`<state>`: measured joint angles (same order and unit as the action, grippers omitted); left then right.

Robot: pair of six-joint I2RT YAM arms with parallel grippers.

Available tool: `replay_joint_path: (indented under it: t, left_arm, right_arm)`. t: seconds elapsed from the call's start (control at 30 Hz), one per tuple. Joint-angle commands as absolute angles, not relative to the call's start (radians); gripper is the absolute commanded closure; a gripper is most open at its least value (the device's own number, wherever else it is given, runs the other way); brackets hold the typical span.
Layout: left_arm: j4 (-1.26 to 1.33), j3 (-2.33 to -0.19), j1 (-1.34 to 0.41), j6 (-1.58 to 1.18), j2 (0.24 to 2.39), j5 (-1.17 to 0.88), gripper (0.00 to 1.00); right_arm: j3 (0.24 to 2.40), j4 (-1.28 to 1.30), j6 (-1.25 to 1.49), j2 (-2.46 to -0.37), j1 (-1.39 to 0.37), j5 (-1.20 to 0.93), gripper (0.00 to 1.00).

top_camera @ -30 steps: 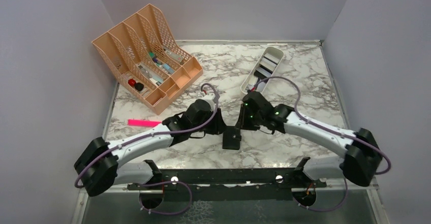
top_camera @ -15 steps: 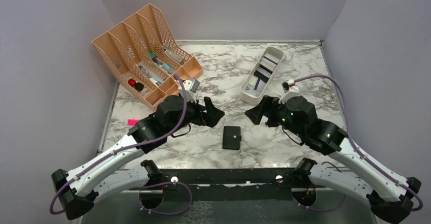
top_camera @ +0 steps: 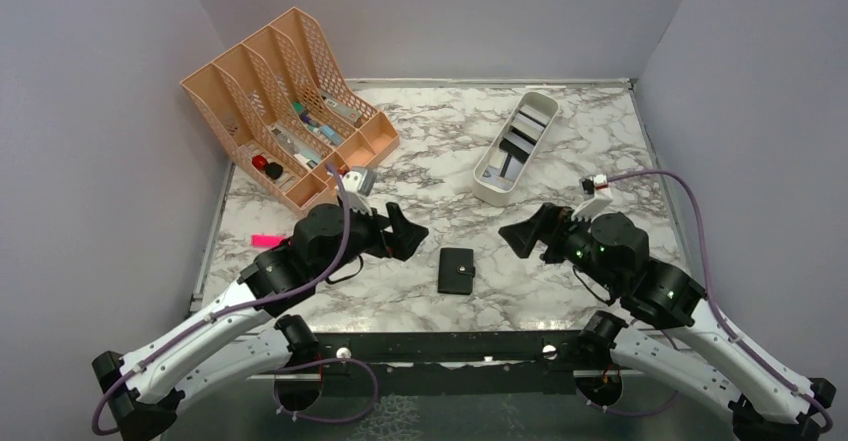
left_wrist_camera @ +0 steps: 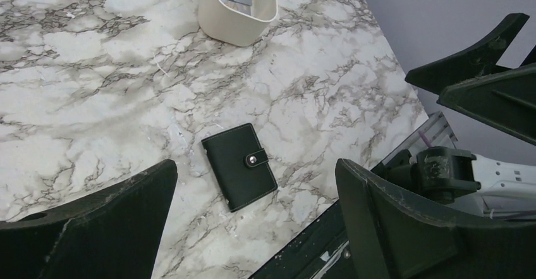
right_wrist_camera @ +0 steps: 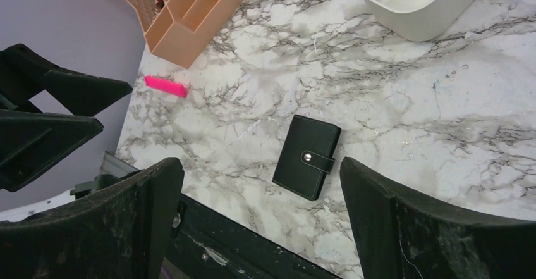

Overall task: Put the credit cards into the card holder
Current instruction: Reset both arms

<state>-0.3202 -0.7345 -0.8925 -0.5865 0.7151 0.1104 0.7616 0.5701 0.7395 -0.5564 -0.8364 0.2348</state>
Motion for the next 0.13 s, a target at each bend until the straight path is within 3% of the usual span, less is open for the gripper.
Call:
replay_joint_path:
  t: [0.0,0.1]
  left_arm:
    - [-0.294,-0.728,-0.895,-0.586,0.683,0.16,0.01]
    - [-0.29,-0.723,-0.894,-0.585,0.677,0.16,0.01]
  right_arm:
    - [0.779,0.547,0.703,-0.558,-0.833,0.247,0.01]
    - [0.801,0.569,0.705,-0.581,-0.834,0.26,0.01]
